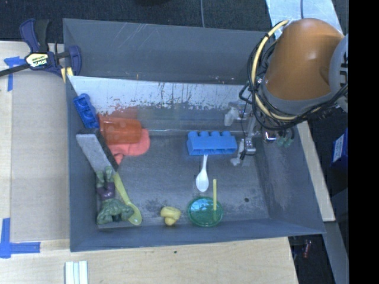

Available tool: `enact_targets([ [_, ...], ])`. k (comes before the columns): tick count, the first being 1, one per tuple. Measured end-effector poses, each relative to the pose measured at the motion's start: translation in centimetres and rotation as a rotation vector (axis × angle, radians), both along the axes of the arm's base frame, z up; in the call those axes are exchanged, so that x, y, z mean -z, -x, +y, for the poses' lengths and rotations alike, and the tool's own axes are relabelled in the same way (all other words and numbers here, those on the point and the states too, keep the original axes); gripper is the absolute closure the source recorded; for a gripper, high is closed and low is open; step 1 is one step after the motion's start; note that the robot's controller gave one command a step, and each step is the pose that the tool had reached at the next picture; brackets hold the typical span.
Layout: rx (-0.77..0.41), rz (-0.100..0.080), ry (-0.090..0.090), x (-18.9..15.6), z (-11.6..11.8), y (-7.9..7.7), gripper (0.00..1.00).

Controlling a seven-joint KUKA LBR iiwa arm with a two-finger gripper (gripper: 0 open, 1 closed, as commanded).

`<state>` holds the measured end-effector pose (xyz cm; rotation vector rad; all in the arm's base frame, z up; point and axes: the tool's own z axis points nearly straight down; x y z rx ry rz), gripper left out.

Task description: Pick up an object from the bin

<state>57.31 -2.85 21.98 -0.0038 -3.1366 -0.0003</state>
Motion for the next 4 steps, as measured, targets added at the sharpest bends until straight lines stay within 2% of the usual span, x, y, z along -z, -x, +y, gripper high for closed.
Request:
enact_targets([
  [1, -0.001, -0.009, 0.0, -0.5, 0.0, -0.2, 0.0],
  [2, 0.011, -0.014, 0.001, 8.2, -0.6, -3.3, 0.0],
  [3, 0.02, -0.009, 0.0, 12.0, -0.4, -3.8, 0.0],
  [4, 0.213, -0.011, 0.0, 11.9, 1.2, -3.6, 0.0],
])
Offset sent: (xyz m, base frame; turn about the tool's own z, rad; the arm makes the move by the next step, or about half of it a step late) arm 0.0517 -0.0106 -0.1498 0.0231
